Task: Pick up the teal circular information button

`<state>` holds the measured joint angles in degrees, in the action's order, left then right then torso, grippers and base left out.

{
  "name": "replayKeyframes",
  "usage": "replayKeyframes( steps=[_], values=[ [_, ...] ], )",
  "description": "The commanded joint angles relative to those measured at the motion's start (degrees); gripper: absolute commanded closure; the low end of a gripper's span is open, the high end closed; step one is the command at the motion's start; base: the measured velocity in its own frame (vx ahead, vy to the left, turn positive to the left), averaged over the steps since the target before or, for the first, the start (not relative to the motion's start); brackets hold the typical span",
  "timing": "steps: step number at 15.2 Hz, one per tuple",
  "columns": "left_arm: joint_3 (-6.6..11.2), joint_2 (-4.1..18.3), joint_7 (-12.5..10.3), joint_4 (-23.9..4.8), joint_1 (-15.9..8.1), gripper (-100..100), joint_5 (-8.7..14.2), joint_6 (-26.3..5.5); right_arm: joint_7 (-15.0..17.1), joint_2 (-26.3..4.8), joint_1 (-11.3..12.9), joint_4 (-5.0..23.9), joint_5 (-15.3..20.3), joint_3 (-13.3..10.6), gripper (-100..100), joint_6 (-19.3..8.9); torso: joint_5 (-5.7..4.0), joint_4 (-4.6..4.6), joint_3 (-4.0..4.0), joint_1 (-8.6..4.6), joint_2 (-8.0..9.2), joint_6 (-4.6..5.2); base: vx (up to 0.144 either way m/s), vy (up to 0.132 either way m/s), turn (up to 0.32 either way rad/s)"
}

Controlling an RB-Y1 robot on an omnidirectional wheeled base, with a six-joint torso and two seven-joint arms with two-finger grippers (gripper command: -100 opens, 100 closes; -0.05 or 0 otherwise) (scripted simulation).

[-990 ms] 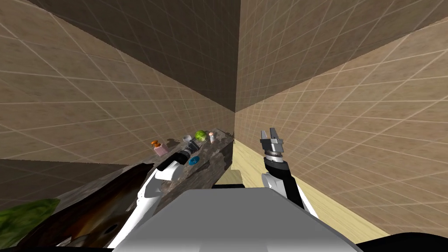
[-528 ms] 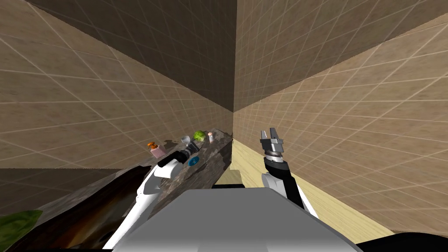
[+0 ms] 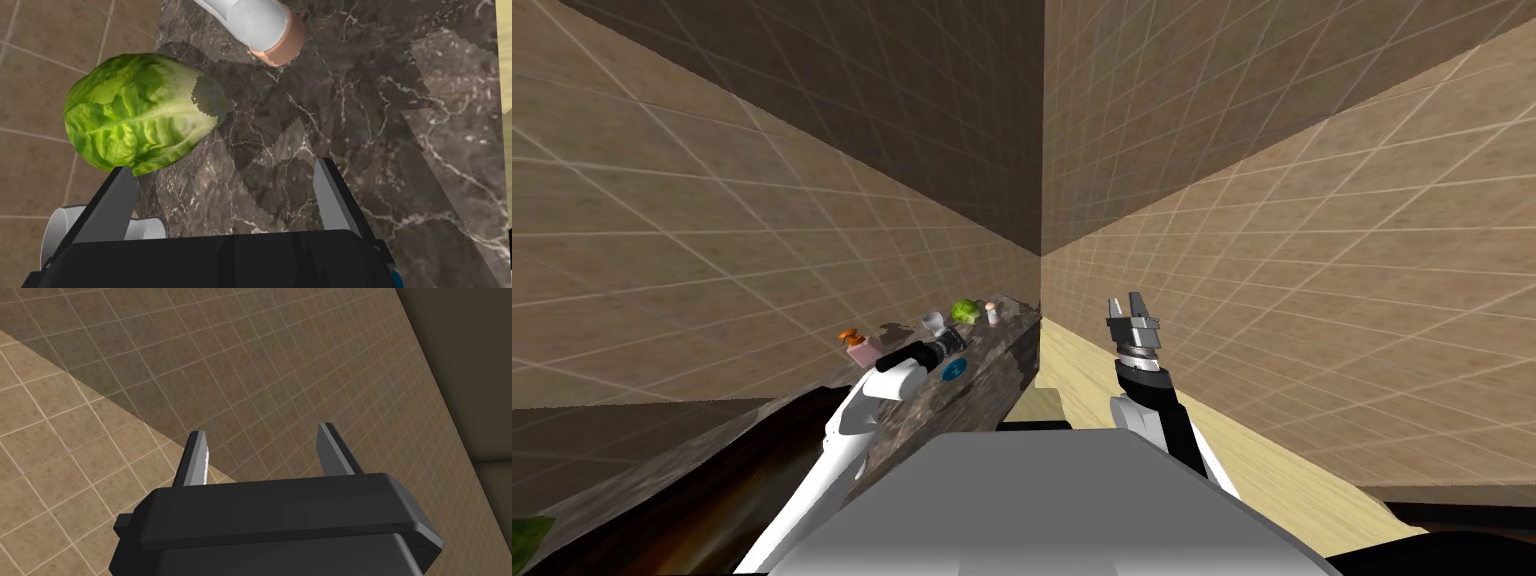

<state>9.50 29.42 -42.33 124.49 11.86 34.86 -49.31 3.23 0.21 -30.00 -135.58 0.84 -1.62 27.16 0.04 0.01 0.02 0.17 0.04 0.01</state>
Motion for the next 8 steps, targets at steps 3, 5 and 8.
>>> replayKeyframes(
  steps=[3,5,8],
  values=[
    [0.85,1.2,-3.1,-0.9,-1.1,-100,2.0,-5.2,0.0,0.0,0.0,0.0,0.0,0.0,0,0.0,0.0,0.0,-0.01,-0.05,-0.02,-0.03,-0.016,0.022,-0.066],
    [0.85,1.2,-3.1,-0.9,-1.1,-100,2.0,-7.4,0.0,0.0,0.0,0.0,0.0,0.0,0,0.0,-0.01,-0.01,-0.02,-0.03,-0.03,0.0,-0.019,0.03,-0.106],
    [1.48,2.2,-5.3,-1.6,-2.0,-100,3.4,-10.9,0.0,0.0,0.0,0.0,0.0,0.0,0,0.0,-0.01,0.0,-0.01,-0.04,-0.02,0.0,-0.023,0.025,-0.089]
  ],
)
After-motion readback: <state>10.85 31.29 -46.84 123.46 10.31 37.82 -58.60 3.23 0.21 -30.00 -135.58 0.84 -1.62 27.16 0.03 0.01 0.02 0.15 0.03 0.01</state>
